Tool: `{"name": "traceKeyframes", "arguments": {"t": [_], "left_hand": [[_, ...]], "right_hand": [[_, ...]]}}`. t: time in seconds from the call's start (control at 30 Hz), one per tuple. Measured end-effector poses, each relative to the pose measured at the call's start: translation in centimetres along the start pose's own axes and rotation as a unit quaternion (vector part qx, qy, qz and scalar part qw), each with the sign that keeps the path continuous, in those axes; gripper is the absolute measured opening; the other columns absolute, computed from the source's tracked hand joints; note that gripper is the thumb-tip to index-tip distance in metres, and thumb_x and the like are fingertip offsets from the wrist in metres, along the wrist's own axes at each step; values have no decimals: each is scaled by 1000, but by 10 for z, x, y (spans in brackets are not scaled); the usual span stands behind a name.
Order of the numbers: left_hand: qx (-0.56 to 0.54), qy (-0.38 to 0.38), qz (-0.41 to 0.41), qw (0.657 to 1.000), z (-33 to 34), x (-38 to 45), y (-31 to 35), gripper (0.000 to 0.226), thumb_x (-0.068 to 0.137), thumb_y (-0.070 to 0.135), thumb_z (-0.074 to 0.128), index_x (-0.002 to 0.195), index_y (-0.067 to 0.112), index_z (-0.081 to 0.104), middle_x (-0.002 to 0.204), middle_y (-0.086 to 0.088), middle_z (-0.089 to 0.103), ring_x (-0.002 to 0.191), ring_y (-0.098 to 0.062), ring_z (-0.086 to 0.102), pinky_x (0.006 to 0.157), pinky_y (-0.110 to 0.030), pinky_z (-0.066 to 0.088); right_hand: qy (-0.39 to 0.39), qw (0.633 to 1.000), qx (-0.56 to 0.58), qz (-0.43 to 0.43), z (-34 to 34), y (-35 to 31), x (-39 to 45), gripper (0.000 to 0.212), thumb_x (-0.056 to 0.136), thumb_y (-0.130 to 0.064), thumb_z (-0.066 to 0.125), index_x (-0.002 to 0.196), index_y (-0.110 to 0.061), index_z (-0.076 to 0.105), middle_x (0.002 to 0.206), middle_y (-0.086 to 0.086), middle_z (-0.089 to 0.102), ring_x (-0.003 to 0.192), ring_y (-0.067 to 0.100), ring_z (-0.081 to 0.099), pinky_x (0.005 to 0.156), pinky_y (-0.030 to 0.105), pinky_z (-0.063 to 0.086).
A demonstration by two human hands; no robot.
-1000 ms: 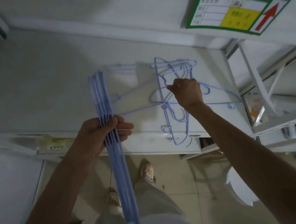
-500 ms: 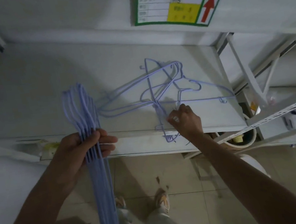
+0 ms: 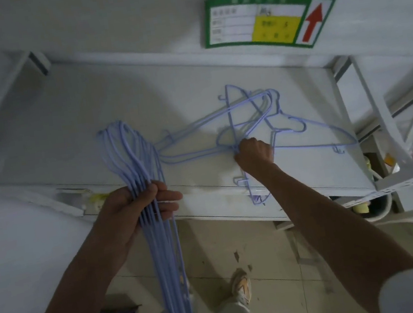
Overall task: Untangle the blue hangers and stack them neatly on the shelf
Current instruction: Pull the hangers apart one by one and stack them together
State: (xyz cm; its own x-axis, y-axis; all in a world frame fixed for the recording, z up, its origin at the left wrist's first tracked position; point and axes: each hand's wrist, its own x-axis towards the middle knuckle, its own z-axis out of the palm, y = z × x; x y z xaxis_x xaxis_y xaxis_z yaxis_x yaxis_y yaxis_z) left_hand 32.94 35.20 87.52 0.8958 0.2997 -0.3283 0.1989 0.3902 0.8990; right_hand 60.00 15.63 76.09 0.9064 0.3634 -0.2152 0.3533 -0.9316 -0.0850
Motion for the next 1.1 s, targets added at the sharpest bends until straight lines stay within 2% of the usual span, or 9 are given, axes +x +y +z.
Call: {"name": "traceKeyframes", "arguments": {"t": [0.17, 0.2, 0.3, 0.47, 0.5, 0.57, 0.63, 0.87, 1.1], "left_hand": [[18, -19, 40, 999, -7, -2, 24, 31, 94, 22, 52, 109, -2, 65, 103, -21, 75, 88, -32, 75, 74, -31, 61], [18, -23, 46, 999, -9, -2, 28, 31, 94, 21, 51, 109, -3, 65, 103, -22, 75, 89, -33, 75, 74, -31, 61], [19, -42, 66, 997, -14, 2, 38, 31, 94, 20, 53, 108, -3, 67, 102, -23, 75, 88, -34, 75, 74, -32, 61], [31, -66, 79, 994, -15, 17, 46, 26, 97, 17, 52, 107, -2, 66, 101, -20, 76, 89, -32, 75, 73, -30, 61], [33, -70, 75, 994, -16, 20, 46, 26, 97, 17, 52, 107, -2, 67, 102, -20, 76, 89, -31, 76, 73, -29, 61], [31, -77, 64, 995, -18, 23, 44, 27, 95, 20, 54, 107, -1, 67, 103, -20, 76, 90, -31, 76, 73, -29, 61], [29, -87, 51, 994, -21, 25, 42, 30, 93, 21, 55, 107, -2, 67, 102, -20, 76, 90, -33, 75, 74, -31, 61], [34, -106, 54, 992, -27, 31, 40, 27, 95, 22, 56, 104, 1, 69, 102, -20, 76, 89, -32, 75, 73, -30, 61], [51, -131, 78, 987, -23, 47, 47, 21, 102, 10, 51, 106, -4, 65, 97, -22, 76, 88, -35, 75, 71, -32, 61]], "right_hand": [[-76, 993, 77, 53, -30, 10, -8, 31, 91, -25, 64, 115, -6, 68, 114, 16, 71, 110, 36, 67, 89, 39, 55], [-107, 986, 113, 56, -38, 14, -9, 31, 92, -25, 65, 113, -4, 71, 111, 16, 74, 105, 33, 69, 88, 37, 57], [-162, 970, 175, 48, -60, 24, -18, 28, 98, -24, 61, 98, -1, 79, 98, 16, 79, 69, 17, 65, 64, 26, 52], [-153, 974, 163, 33, -69, 37, -35, 36, 101, -23, 60, 93, 5, 80, 96, 23, 78, 55, 17, 54, 54, 22, 43], [-147, 974, 168, 38, -67, 37, -37, 33, 100, -22, 61, 95, 5, 80, 98, 23, 78, 57, 19, 58, 55, 22, 46], [-123, 976, 173, 52, -65, 35, -41, 25, 98, -19, 66, 102, 3, 78, 103, 19, 78, 84, 26, 72, 78, 33, 57], [-106, 978, 170, 57, -63, 30, -44, 29, 98, -25, 67, 105, 2, 77, 104, 16, 78, 103, 28, 71, 95, 38, 54], [-43, 998, -35, 18, -66, 4, -64, 27, 102, -25, 54, 118, -6, 65, 118, 17, 68, 114, 38, 64, 88, 42, 54], [-30, 979, -198, -35, -72, -12, -81, 17, 96, -6, 58, 108, -11, 69, 104, 11, 70, 99, 34, 71, 78, 46, 62]]}}
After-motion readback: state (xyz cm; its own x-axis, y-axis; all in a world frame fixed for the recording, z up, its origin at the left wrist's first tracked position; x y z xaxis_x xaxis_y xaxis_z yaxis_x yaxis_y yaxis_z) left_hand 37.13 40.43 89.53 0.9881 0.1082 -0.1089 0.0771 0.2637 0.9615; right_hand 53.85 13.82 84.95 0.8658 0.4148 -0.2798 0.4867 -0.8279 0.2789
